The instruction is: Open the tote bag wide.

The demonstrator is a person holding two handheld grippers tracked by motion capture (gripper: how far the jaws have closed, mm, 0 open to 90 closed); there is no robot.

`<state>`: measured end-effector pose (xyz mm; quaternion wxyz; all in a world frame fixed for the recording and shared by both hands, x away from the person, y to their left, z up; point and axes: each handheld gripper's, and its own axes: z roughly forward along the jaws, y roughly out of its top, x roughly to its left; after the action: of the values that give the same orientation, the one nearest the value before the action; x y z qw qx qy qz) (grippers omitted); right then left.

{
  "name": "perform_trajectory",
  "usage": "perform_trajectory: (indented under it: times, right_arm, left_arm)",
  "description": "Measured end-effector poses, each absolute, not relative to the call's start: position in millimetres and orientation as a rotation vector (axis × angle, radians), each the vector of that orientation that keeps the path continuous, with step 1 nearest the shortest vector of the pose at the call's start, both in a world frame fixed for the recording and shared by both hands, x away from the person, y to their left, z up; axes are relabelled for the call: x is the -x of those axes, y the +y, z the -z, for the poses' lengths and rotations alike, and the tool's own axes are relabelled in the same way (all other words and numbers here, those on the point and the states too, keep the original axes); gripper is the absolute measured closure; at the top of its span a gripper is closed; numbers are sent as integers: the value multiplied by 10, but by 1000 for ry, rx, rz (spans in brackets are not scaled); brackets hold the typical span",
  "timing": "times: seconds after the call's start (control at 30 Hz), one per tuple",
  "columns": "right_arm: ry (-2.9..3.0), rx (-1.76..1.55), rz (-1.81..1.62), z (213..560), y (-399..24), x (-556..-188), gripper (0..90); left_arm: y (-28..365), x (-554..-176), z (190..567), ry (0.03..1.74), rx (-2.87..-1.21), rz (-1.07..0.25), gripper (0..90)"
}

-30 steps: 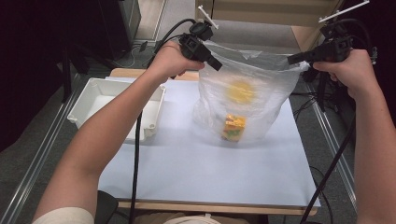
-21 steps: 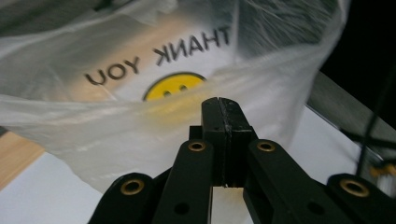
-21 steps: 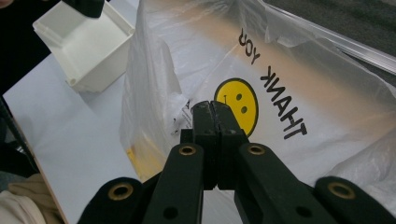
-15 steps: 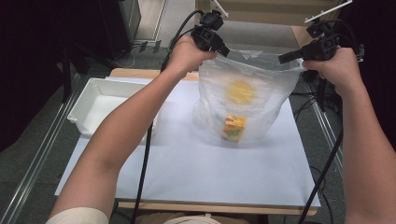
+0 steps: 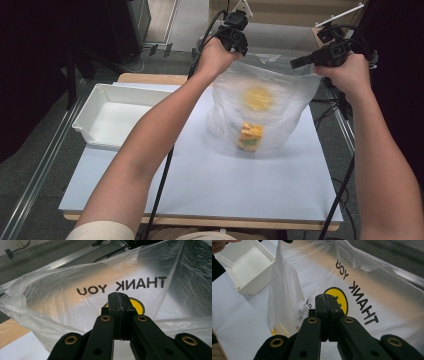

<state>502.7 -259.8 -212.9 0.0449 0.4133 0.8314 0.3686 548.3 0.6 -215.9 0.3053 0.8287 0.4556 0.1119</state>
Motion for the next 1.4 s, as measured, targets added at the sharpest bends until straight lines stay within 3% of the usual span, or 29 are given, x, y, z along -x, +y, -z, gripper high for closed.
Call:
perform_trajectory:
  times: [0.37,0.97,1.4]
  right_arm:
    - [2528,-1279,-1102,2202,-2517,-5090,900]
    - [2597,-1294,-1021,2357,-2459,-4936,900]
    - [2592,-1254,-1039,2234,-2287,-4822,900]
  left_arm:
    - [-90,-5539,2335,1245,-2219,-361,900]
    - [51,-5146,2582,1108,-2303,-191,900]
    - [91,-4744,2545,983,-2329,-120,900]
